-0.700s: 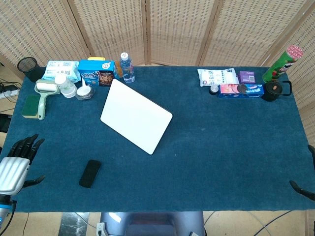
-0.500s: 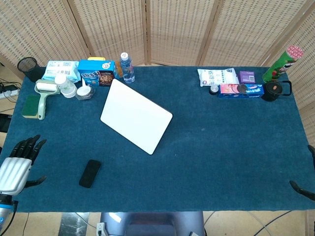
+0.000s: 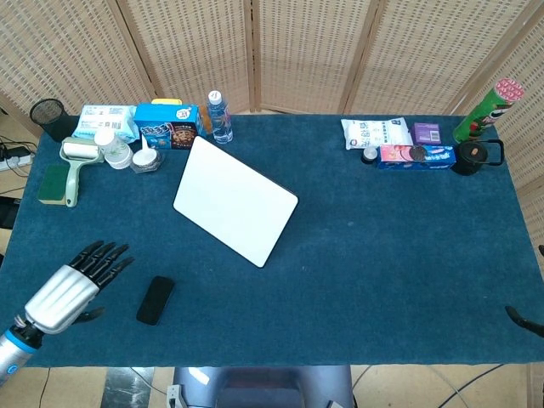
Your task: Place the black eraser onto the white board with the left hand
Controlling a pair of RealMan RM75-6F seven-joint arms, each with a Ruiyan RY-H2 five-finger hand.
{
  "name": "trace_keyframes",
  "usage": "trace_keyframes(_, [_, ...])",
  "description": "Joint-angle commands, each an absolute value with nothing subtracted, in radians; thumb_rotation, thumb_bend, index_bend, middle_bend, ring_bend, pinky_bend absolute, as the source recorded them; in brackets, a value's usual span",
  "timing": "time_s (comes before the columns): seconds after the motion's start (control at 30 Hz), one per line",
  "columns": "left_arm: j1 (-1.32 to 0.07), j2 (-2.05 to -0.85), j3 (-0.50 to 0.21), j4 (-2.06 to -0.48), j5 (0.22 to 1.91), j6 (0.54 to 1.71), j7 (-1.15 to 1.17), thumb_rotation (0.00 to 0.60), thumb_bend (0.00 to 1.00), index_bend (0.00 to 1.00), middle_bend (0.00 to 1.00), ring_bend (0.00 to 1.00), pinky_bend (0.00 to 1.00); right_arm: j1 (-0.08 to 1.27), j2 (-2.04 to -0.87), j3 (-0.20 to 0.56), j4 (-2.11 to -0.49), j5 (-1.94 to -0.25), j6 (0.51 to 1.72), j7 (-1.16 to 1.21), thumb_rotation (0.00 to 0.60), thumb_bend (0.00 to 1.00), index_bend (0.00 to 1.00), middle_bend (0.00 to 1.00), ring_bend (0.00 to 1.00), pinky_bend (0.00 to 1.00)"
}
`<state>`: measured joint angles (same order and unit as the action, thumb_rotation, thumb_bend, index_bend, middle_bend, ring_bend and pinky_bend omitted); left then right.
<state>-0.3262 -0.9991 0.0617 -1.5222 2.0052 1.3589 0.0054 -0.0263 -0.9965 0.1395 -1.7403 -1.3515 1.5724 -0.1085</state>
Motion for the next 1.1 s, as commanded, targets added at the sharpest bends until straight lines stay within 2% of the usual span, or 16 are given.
trace_keyframes(0.03, [-0.516,-1.075,0.102,-1.192,2.291,1.462,-0.153,0.6,0.11,0.0,0.0,0.0,0.06,-0.015,-1.005,0.153,-1.74,-1.324,1.56,-0.136,0.6,0.0,0.07,0.03,0.05,0.0])
trace_keyframes(0.2, [-0.637,-1.179,0.137,-0.917,2.433,1.56,-0.198,0.6,0.11,0.0,0.0,0.0,0.06,-0.008,-1.017,0.166,-1.731,-1.281,1.548,-0.16,0.6,0.0,0.07,0.03,0.05,0.0])
trace_keyframes(0.43, [-0.709,-1.325,0.182,-0.616,2.462,1.731,-0.295,0.6,0.11,0.0,0.0,0.0,0.06,-0.003,-1.025,0.18,-1.721,-1.246,1.546,-0.174,0.6,0.0,0.07,0.03,0.05,0.0])
trace_keyframes(0.67, [-0.74,-1.397,0.269,-0.472,2.465,1.748,-0.34,0.6,0.11,0.0,0.0,0.0,0.1,0.003,-1.032,0.188,-1.715,-1.221,1.539,-0.189,0.6,0.0,0.07,0.03,0.05,0.0])
trace_keyframes(1.1, [-0.76,-1.524,0.374,-0.365,2.408,1.689,-0.373,0.6,0.11,0.0,0.0,0.0,0.13,0.009,-1.035,0.186,-1.712,-1.21,1.528,-0.194,0.6,0.0,0.07,0.03,0.05,0.0])
